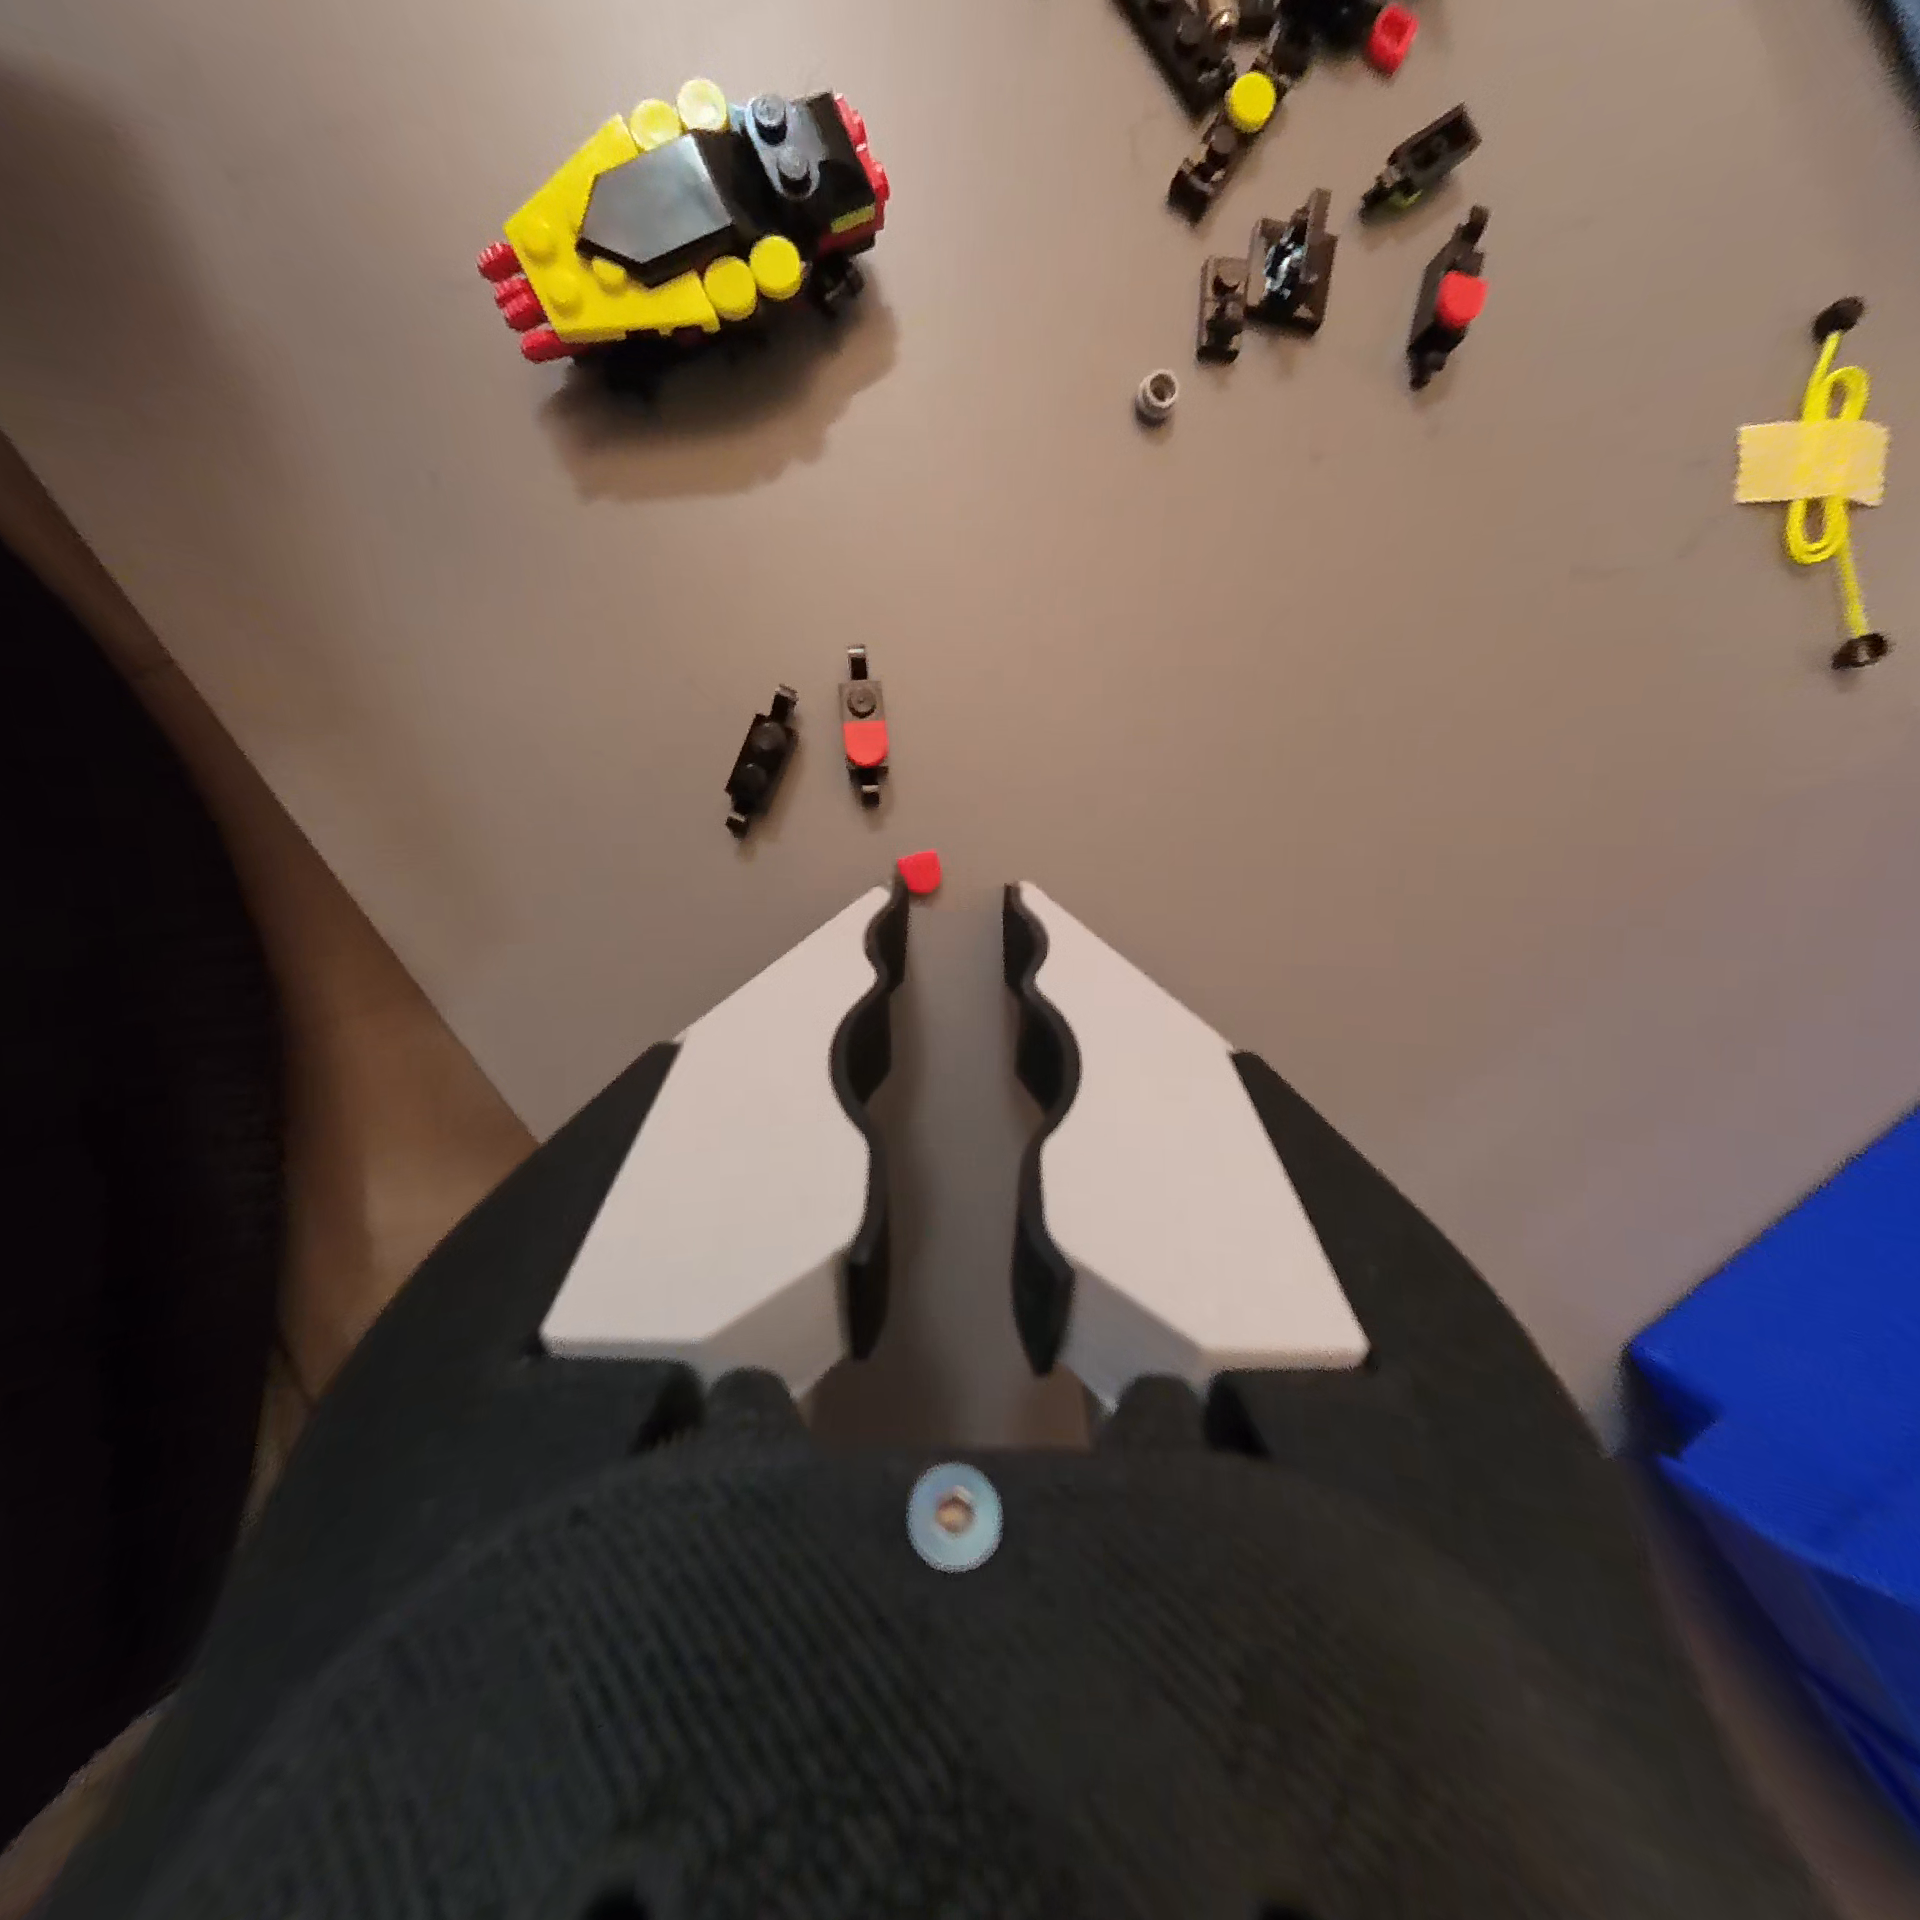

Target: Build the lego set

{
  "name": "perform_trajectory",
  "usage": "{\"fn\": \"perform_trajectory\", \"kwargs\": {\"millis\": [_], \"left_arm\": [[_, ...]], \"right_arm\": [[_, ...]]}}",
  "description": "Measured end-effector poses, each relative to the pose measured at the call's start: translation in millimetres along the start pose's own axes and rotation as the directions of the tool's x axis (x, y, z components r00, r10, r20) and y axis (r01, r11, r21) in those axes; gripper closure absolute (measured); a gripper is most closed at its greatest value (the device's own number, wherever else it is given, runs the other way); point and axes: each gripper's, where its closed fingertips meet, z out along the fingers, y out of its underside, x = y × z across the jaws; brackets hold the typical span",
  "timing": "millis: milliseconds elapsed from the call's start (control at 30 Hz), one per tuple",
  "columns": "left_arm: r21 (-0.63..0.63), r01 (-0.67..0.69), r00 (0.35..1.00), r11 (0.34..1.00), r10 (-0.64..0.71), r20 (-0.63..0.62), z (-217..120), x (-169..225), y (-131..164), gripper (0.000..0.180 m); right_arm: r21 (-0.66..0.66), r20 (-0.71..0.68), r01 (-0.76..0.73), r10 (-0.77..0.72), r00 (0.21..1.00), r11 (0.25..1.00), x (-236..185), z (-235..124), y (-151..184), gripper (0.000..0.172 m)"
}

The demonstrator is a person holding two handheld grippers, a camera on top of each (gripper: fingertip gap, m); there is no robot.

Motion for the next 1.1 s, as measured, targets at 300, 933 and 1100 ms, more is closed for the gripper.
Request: {"fn": "perform_trajectory", "kwargs": {"millis": [300, 933, 1100], "left_arm": [[0.002, 0.004, 1.000, 1.000, -0.004, 0.003, -0.8, -1.0, -0.4, 0.173], [0.007, 0.005, 1.000, 1.000, -0.005, 0.012, -1.5, -4.1, -1.0, 0.175], [0.001, 0.012, 1.000, 1.000, -0.012, 0.011, -0.7, -4.7, 0.3, 0.175]], "right_arm": [[0.122, 0.027, -0.012, 0.008, 1.000, 0.992, -3.3, -14.5, -12.4, 0.152], [0.075, 0.072, -0.027, 0.022, 0.997, 0.997, -9.4, 5.6, -4.7, 0.162], [0.084, 0.106, -0.044, 0.035, 0.994, 0.995, -12.2, 6.5, -4.4, 0.165]]}}
